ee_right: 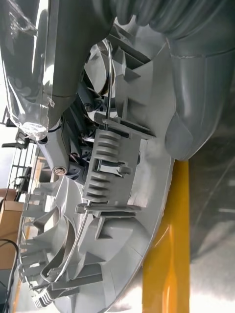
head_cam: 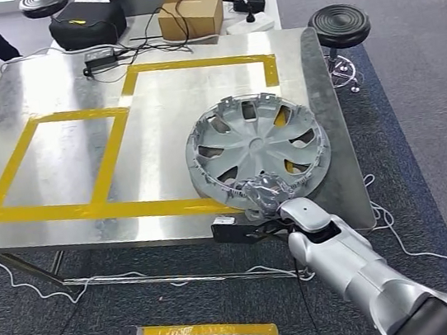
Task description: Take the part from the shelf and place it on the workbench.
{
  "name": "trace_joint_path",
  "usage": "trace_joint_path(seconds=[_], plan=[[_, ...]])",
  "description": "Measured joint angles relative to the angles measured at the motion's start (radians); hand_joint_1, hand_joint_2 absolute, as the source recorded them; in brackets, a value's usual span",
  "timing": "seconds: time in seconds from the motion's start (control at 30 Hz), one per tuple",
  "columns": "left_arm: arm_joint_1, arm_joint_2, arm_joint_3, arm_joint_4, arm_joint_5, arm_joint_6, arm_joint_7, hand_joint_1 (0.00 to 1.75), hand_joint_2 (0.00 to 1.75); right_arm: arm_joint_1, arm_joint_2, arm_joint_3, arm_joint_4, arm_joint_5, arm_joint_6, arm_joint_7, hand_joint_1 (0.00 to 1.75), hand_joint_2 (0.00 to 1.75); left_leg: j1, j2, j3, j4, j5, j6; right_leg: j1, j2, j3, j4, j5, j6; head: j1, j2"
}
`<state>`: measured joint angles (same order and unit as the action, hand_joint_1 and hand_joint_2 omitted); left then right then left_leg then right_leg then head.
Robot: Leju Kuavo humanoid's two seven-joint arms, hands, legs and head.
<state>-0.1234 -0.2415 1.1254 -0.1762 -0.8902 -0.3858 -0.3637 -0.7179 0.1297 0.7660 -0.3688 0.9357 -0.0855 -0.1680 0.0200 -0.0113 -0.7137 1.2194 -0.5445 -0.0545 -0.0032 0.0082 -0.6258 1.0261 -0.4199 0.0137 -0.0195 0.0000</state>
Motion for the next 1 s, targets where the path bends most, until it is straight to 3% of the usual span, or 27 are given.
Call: trace_joint_path(seconds=[0.03,0.07,0.1,0.17,0.23,0.33,0.4,0.43,0.5,0.53,0.57,0.6,0.63,0.7,0.77,0.9,0.93,1.0], plan=[[0.001,0.0,0.0,0.0,0.001,0.0,-0.003,0.0,1.75,0.001,0.0,0.0,0.0,0.0,0.0,0.0,1.75,1.75,0.0,0.0,-0.025,0.053,-0.017,-0.002,0.0,0.0,0.0,0.0,0.0,0.0,-0.001,0.0],[0.001,0.001,0.0,0.0,0.002,-0.002,-0.006,0.0,1.75,0.002,0.0,0.001,0.0,0.0,0.0,0.001,1.75,1.75,0.0,0.0,-0.036,0.075,-0.014,-0.003,0.0,0.0,0.0,0.0,0.0,0.0,-0.002,0.0],[0.001,0.002,0.0,0.0,0.002,-0.005,-0.01,0.0,1.75,0.003,0.0,0.001,0.0,0.0,-0.001,0.001,1.73,1.75,0.0,0.0,-0.027,0.058,0.008,-0.003,-0.002,0.001,0.001,0.0,0.0,0.0,-0.002,0.0],[0.0,0.003,0.0,0.0,0.003,-0.01,-0.017,0.0,1.75,0.002,0.0,0.002,0.0,0.0,-0.001,0.002,0.91,1.75,0.002,0.002,0.033,-0.061,0.079,-0.005,-0.004,0.002,0.003,0.003,-0.003,0.006,-0.004,0.0],[-0.002,0.002,0.0,0.0,0.003,-0.012,-0.021,0.0,1.75,0.0,-0.001,0.002,0.0,0.0,-0.002,0.005,0.06,1.75,0.004,0.001,0.085,-0.169,0.111,0.0,-0.001,0.005,-0.002,0.011,-0.006,0.016,-0.008,0.0],[-0.003,0.001,0.0,0.0,0.004,-0.017,-0.024,0.0,1.75,-0.006,-0.003,0.001,0.0,0.002,-0.007,0.011,0.0,1.75,0.002,-0.002,0.093,-0.191,0.107,0.025,0.002,0.007,-0.008,0.012,-0.005,0.028,-0.008,0.0],[-0.003,0.001,0.0,0.0,0.006,-0.02,-0.026,0.0,1.75,-0.012,-0.004,0.001,0.0,0.003,-0.012,0.016,0.0,1.75,0.003,-0.001,0.094,-0.193,0.109,0.038,0.0,0.005,-0.018,0.034,-0.023,0.036,-0.004,0.0],[-0.003,0.001,0.0,0.0,0.007,-0.02,-0.027,0.0,1.75,-0.017,-0.005,0.0,0.0,0.003,-0.015,0.018,0.0,1.75,0.005,-0.001,0.095,-0.194,0.109,0.043,0.0,0.003,-0.037,0.076,-0.048,0.04,-0.001,0.0],[-0.003,0.001,0.0,0.0,0.008,-0.021,-0.03,0.0,1.75,-0.026,-0.006,0.0,0.0,0.004,-0.019,0.02,0.0,1.75,0.004,0.0,0.095,-0.194,0.109,0.048,0.0,0.001,-0.099,0.211,-0.111,0.045,0.005,0.0],[-0.003,0.001,0.0,0.0,0.009,-0.021,-0.031,0.0,1.75,-0.028,-0.007,-0.001,0.0,0.005,-0.02,0.02,0.0,1.75,0.004,0.001,0.095,-0.194,0.109,0.048,0.0,0.001,-0.128,0.272,-0.131,0.045,0.006,0.0],[-0.003,0.001,0.0,0.0,0.009,-0.021,-0.031,0.0,1.75,-0.029,-0.008,-0.001,0.0,0.005,-0.02,0.021,0.0,1.75,0.004,0.001,0.096,-0.194,0.109,0.049,0.0,0.001,-0.143,0.302,-0.133,0.044,0.006,0.0],[-0.003,0.002,0.0,0.0,0.009,-0.021,-0.032,0.0,1.75,-0.03,-0.009,-0.001,0.0,0.006,-0.02,0.021,0.0,1.75,0.004,0.0,0.097,-0.194,0.109,0.049,0.0,0.001,-0.139,0.291,-0.117,0.042,0.007,0.0],[-0.003,0.002,0.0,0.0,0.009,-0.021,-0.032,0.0,1.75,-0.033,-0.01,-0.002,0.0,0.006,-0.02,0.021,0.0,1.75,0.004,-0.001,0.098,-0.194,0.108,0.048,0.0,0.001,-0.115,0.241,-0.086,0.038,0.008,0.0],[-0.004,0.001,0.0,0.0,0.009,-0.021,-0.033,0.0,1.75,-0.041,-0.01,-0.005,0.0,0.006,-0.02,0.021,0.0,1.75,0.002,-0.002,0.1,-0.193,0.107,0.044,0.002,0.001,-0.043,0.096,-0.027,0.031,0.01,0.0],[-0.004,0.0,0.0,0.0,0.009,-0.021,-0.034,0.0,1.75,-0.048,-0.01,-0.007,0.0,0.006,-0.021,0.021,0.0,1.75,0.0,-0.002,0.1,-0.195,0.108,0.035,0.005,0.002,-0.003,0.018,-0.009,0.026,0.009,0.0],[-0.004,0.0,0.0,0.0,0.009,-0.022,-0.035,0.0,1.75,-0.049,-0.013,-0.009,-0.001,0.006,-0.022,0.022,0.0,1.75,0.002,0.0,0.096,-0.194,0.104,0.011,0.005,0.005,-0.001,0.004,-0.001,0.008,0.008,0.0],[-0.005,0.0,0.0,0.0,0.009,-0.023,-0.036,0.0,1.75,-0.05,-0.013,-0.01,-0.001,0.007,-0.022,0.022,0.0,1.75,0.002,0.0,0.082,-0.165,0.083,0.007,0.002,0.004,0.001,0.0,0.001,0.003,0.006,0.0],[-0.004,0.0,0.0,0.0,0.009,-0.023,-0.037,0.0,1.75,-0.049,-0.013,-0.012,-0.001,0.01,-0.023,0.022,0.0,1.75,0.0,0.001,0.028,-0.051,0.021,0.002,0.0,0.004,0.002,-0.002,0.003,-0.001,0.001,0.0]])
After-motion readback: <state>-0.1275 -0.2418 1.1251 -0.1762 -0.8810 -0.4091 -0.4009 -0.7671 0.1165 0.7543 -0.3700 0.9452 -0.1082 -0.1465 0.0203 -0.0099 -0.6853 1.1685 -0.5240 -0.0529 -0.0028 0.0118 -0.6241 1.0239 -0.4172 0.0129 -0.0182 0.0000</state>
